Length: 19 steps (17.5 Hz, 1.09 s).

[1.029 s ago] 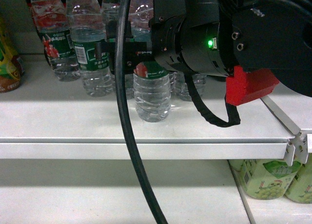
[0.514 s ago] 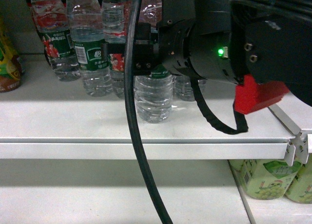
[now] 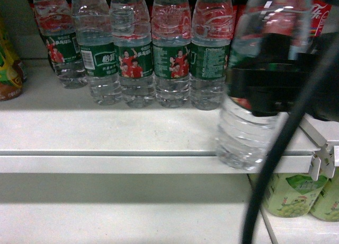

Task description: Move water from second to third shelf

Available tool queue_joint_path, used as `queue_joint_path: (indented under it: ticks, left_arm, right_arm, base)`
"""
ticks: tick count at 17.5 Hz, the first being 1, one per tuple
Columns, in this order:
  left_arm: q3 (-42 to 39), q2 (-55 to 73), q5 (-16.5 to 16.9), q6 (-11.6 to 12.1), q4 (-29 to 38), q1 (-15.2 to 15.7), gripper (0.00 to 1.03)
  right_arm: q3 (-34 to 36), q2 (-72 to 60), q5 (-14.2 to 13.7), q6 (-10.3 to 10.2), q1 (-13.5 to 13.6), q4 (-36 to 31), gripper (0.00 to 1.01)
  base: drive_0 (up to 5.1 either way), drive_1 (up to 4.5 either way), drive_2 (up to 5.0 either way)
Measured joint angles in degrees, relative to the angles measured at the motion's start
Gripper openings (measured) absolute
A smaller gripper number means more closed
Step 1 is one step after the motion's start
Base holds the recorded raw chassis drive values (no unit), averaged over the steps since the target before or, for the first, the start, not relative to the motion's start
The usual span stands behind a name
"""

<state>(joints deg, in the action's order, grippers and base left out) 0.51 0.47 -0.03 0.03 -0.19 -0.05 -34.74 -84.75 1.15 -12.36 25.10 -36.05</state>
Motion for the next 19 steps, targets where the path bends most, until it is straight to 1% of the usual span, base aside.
queue_joint_path:
  ticks: [1, 3, 4, 5, 6, 8, 11, 13, 15, 16, 19]
  left_arm:
    - [0.0, 0.0, 0.0, 0.0, 0.0, 0.0, 0.98]
    - [0.0, 0.0, 0.0, 0.0, 0.0, 0.0, 0.98]
    - [0.0, 0.0, 0.0, 0.0, 0.0, 0.0, 0.98]
    - [0.0, 0.0, 0.0, 0.0, 0.0, 0.0, 0.98]
    - [0.0, 0.0, 0.0, 0.0, 0.0, 0.0, 0.98]
    - [0.0, 0.0, 0.0, 0.0, 0.0, 0.0, 0.98]
    - [0.0, 0.0, 0.0, 0.0, 0.0, 0.0, 0.98]
    - [0.0, 0.0, 0.0, 0.0, 0.0, 0.0, 0.98]
    - [0.0, 0.0, 0.0, 0.0, 0.0, 0.0, 0.98]
    - [0.0, 0.0, 0.0, 0.0, 0.0, 0.0, 0.98]
    - [0.0, 0.0, 0.0, 0.0, 0.0, 0.0, 0.98]
  right_arm:
    - [3.3, 3.7, -0.2, 0.4, -1.6, 0.1, 0.42]
    - [8.2, 10.9, 0.3, 0.9, -4.2, 3.5, 0.41]
    - [10.2, 14.8, 0.5, 1.6, -5.5, 5.1, 0.41]
    - [11.3, 18.1, 0.5, 2.2, -6.8, 6.5, 0.41]
    - [12.3, 21.9, 0.4, 2.9, -8.7, 7.6, 0.41]
    - [13.6, 29.2, 0.3, 3.0, -11.8, 10.4, 0.41]
    - [15.3, 38.9, -1.0, 4.0, -13.9, 17.0, 0.41]
    - [15.6, 43.9, -1.5, 4.3, -15.9, 21.0, 0.41]
    - [15.8, 48.0, -3.0, 4.5, -17.8, 23.5, 0.41]
    - [16.0, 49.0, -3.6, 4.6, -18.2, 24.0, 0.41]
    - [16.8, 50.4, -4.0, 5.0, -19.6, 24.9, 0.41]
  base:
    - [0.0, 0.0, 0.0]
    - [0.0, 0.0, 0.0]
    - [0.0, 0.0, 0.0]
    - [0.0, 0.0, 0.0]
    - [0.0, 0.0, 0.0]
    - [0.0, 0.0, 0.0]
    - [0.0, 0.0, 0.0]
    - [0.0, 0.0, 0.0]
    - [0.0, 0.0, 0.0]
    - [0.0, 0.0, 0.0]
    - [0.0, 0.0, 0.0]
